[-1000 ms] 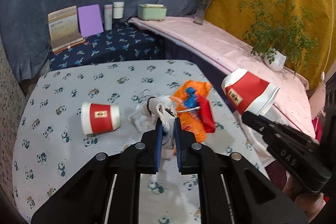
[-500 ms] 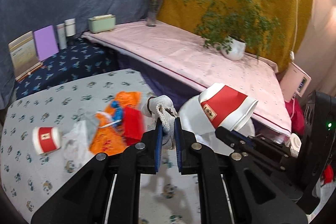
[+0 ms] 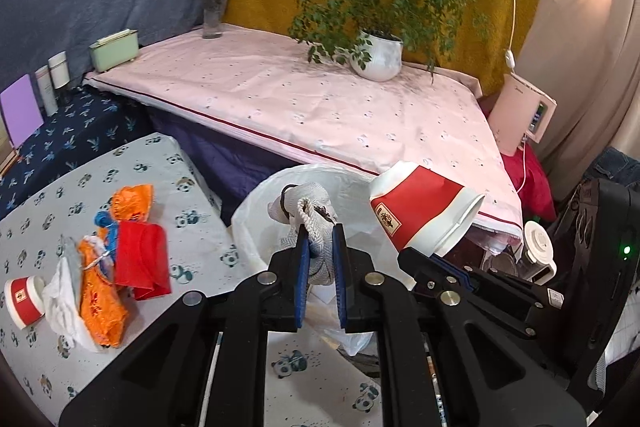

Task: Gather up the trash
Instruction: 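Lift and carry the tissue with the left gripper while the right gripper carries the cup to the bin, then open both grippers over the white bin to drop tissue and cup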

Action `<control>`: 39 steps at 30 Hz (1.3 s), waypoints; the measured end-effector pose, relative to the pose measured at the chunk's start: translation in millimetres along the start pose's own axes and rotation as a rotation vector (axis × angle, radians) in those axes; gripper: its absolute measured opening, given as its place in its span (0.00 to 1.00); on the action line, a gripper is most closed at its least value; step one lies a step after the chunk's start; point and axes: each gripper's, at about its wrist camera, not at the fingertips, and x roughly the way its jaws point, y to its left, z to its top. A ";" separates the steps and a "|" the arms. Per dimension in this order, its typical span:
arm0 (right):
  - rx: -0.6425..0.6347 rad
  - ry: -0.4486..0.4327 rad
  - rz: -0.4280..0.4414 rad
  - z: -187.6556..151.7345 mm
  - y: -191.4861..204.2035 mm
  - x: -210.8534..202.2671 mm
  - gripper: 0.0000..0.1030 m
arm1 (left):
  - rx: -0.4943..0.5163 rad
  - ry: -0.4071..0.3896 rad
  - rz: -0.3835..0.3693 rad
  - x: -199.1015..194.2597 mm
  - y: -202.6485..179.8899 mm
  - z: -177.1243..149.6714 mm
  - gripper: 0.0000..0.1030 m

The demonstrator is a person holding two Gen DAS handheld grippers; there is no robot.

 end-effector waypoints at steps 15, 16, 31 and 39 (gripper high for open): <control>0.020 0.020 -0.014 5.3 -15.8 15.9 0.03 | 0.010 0.052 -0.002 30.7 -4.6 2.5 0.11; 0.019 0.021 -0.014 4.9 -15.3 16.5 0.03 | 0.008 0.054 -0.003 31.5 -3.7 2.4 0.11; 0.041 0.017 -0.024 14.4 -20.1 28.9 0.17 | -0.020 0.012 0.049 36.3 5.7 5.9 0.49; 0.050 0.006 -0.039 13.7 -23.1 20.8 0.27 | -0.037 0.013 0.084 31.9 16.9 3.9 0.50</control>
